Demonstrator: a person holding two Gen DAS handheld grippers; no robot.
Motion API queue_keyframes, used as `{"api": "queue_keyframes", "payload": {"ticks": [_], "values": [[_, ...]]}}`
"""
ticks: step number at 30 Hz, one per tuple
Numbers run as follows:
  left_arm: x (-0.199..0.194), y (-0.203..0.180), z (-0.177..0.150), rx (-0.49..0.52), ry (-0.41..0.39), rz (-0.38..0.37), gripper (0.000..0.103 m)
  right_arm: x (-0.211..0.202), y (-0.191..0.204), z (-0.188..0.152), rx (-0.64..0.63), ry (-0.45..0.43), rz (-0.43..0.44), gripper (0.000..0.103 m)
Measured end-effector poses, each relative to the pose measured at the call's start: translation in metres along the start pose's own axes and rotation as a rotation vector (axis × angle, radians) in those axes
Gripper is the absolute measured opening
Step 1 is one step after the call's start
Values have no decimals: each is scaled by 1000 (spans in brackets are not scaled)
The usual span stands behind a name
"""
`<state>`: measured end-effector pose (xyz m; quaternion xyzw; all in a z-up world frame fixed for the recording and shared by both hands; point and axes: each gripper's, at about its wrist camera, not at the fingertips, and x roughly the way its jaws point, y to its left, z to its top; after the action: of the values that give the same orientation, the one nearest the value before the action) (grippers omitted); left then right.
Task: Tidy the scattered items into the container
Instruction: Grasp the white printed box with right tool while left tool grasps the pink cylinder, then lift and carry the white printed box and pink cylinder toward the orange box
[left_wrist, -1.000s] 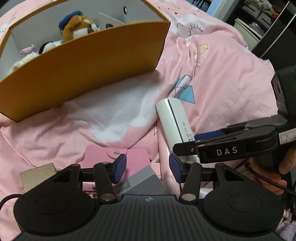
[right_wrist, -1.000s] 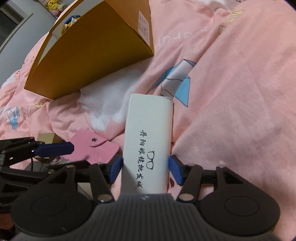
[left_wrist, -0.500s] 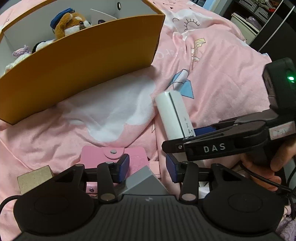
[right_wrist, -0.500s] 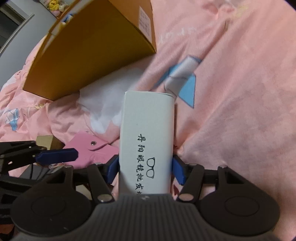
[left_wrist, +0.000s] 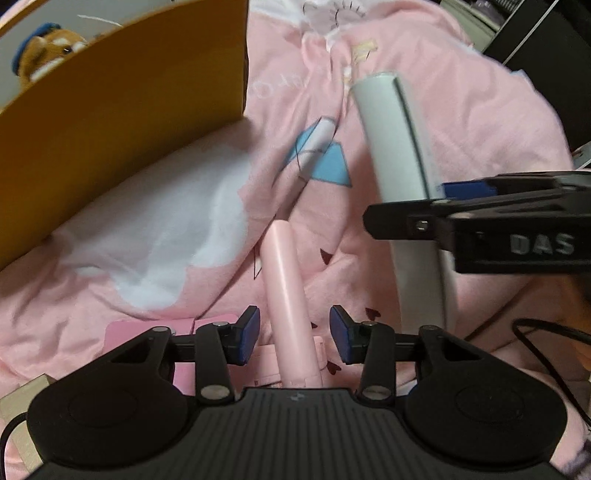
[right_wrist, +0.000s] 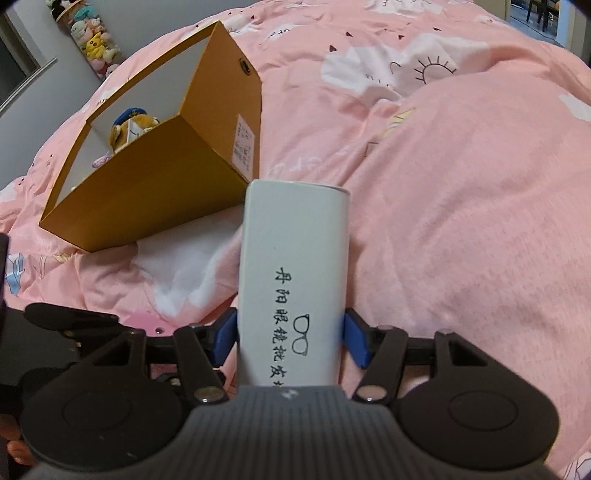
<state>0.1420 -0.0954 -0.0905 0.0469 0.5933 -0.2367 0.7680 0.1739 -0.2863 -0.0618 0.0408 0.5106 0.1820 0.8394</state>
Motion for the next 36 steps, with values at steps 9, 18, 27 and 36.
{"api": "queue_keyframes", "payload": {"ticks": [9,18,27,36], "values": [[30,-13,5,8,96,75,34,2,-5,-1,9,-7,4,63],[31,-14,1,-1,91,88,33,3,-6,-5,9,-11,6,63],[6,-11,-8,-24,21,52,31,-3,-2,-3,3,-21,17,63],[-39,8,-17,-114,-112,-12,30,-14,10,4,-28,-44,39,63]]}}
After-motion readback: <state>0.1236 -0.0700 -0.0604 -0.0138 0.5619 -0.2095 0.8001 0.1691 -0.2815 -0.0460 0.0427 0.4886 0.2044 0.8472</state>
